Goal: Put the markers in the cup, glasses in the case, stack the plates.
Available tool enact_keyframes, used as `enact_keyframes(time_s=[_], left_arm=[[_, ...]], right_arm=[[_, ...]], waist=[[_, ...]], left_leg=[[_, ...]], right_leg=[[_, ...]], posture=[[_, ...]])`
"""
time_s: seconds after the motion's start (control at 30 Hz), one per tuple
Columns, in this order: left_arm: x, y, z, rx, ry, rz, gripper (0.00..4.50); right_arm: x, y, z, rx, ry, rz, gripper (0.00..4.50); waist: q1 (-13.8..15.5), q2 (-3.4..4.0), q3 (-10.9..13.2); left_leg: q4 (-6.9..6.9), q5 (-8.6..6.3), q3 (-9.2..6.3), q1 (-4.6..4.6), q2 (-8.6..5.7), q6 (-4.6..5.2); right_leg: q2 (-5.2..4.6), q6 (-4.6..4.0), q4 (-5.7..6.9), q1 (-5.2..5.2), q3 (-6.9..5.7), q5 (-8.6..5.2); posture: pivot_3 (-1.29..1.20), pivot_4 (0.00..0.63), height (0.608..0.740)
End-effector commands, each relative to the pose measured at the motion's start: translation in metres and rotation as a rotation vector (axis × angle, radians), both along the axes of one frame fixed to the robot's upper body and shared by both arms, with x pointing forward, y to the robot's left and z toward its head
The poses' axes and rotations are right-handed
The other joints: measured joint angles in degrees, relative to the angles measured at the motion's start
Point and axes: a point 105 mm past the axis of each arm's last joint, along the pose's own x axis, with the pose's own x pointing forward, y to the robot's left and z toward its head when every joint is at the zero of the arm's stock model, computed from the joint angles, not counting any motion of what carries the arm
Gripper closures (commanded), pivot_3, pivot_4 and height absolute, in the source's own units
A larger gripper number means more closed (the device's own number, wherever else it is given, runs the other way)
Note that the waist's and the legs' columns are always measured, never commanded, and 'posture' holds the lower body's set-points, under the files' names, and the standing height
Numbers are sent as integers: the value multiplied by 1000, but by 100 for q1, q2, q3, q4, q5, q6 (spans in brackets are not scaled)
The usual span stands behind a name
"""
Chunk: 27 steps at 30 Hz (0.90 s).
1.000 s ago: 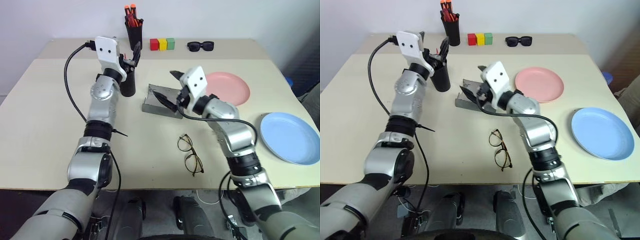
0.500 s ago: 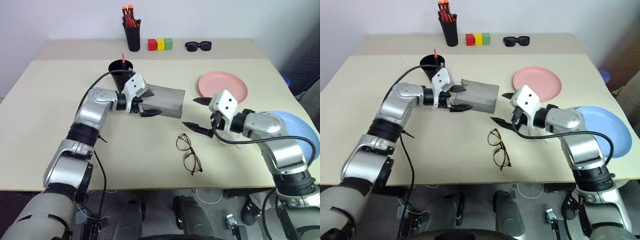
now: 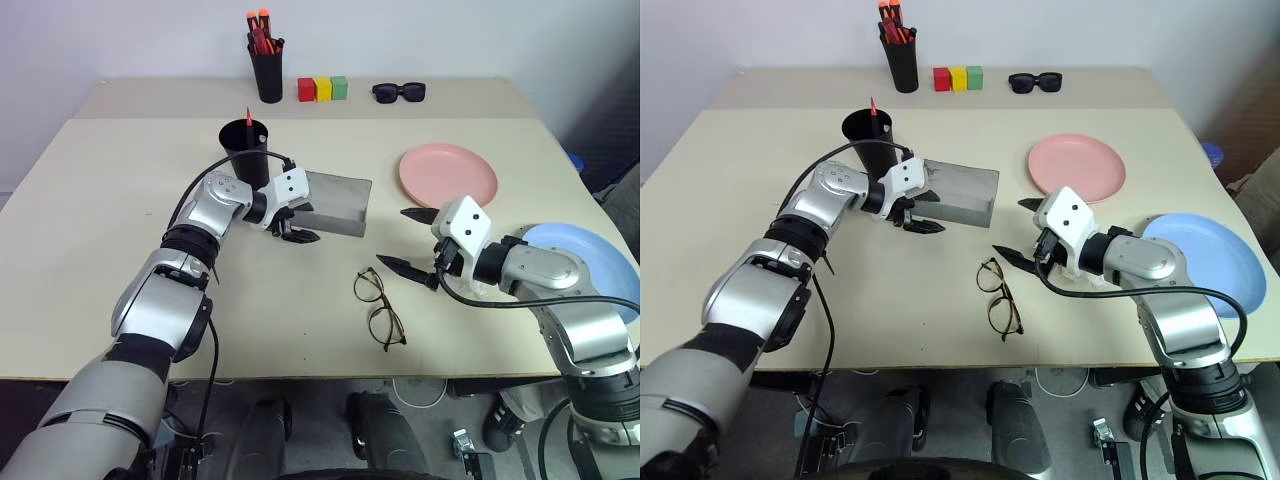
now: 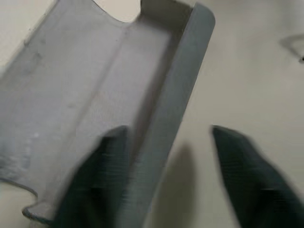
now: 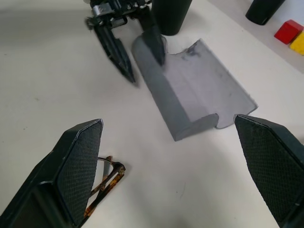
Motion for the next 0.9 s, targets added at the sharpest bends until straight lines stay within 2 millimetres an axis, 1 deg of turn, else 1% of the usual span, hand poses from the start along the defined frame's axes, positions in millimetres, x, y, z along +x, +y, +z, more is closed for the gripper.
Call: enact_keyframes(time_s=[0.03,0.1,0.3,0.37,0.47,0.57,0.6,0.63,0.77,0.83,0.9], left_arm=[[2,-4,10,1,-39,-26,3451],[1,-6,11,-11,-41,-35,4456],[-7,-10,17,-71,-53,-104,4456],[-11,-6,18,-78,-21,-127,4456],[-20,6,18,-68,36,-145,4456],[-39,29,9,-24,96,-158,4456],[-48,36,5,-4,118,-161,4456],[-55,40,2,9,132,-161,4456],[-80,49,-7,39,181,-155,4456],[-91,49,-11,36,204,-152,4456],[-98,47,-14,22,235,-135,4456]], right_arm=[[-5,-1,14,4,-56,-2,0],[-5,-2,13,3,-51,-8,0],[-9,-7,6,-5,0,-8,0],[-11,-8,4,-7,20,-2,0],[-14,-8,1,1,50,8,0],[-18,-9,-5,20,117,5,0],[-18,-10,-10,9,147,-12,0],[-19,-11,-12,-1,167,-24,0],[-23,-10,-18,5,234,-29,0],[-22,-10,-20,16,274,-40,0],[-22,-10,-22,21,305,-49,0]], waist=[[0,0,0],[1,0,0],[3,0,0],[-7,0,0],[-32,0,0],[-60,2,0],[-73,2,-1],[-88,3,-1],[-62,4,-2],[-27,4,-2],[-9,4,-2]], left_leg=[[0,0,0,0,0,0],[0,0,0,0,0,0],[0,0,-1,0,0,0],[0,0,0,0,0,1],[0,0,-1,0,2,1],[-2,0,-1,2,4,1],[-3,-1,-2,3,6,2],[-3,-1,-3,3,6,3],[4,-2,-4,3,9,3],[7,-2,-2,4,9,3],[8,-2,0,5,9,3]], right_leg=[[0,0,0,0,0,0],[0,0,1,0,0,0],[0,0,1,0,0,0],[0,0,1,0,0,0],[1,0,3,0,0,0],[2,-1,6,-1,1,0],[2,-1,9,0,1,0],[2,-1,9,0,1,0],[-2,-2,11,1,1,0],[-1,-3,10,3,1,-1],[-1,-5,9,5,2,-2]], posture=[[0,150,740],[0,150,740],[0,150,740],[0,150,740],[0,150,740],[0,150,740],[0,150,740],[0,150,740],[0,150,740],[0,150,740],[0,150,740]])
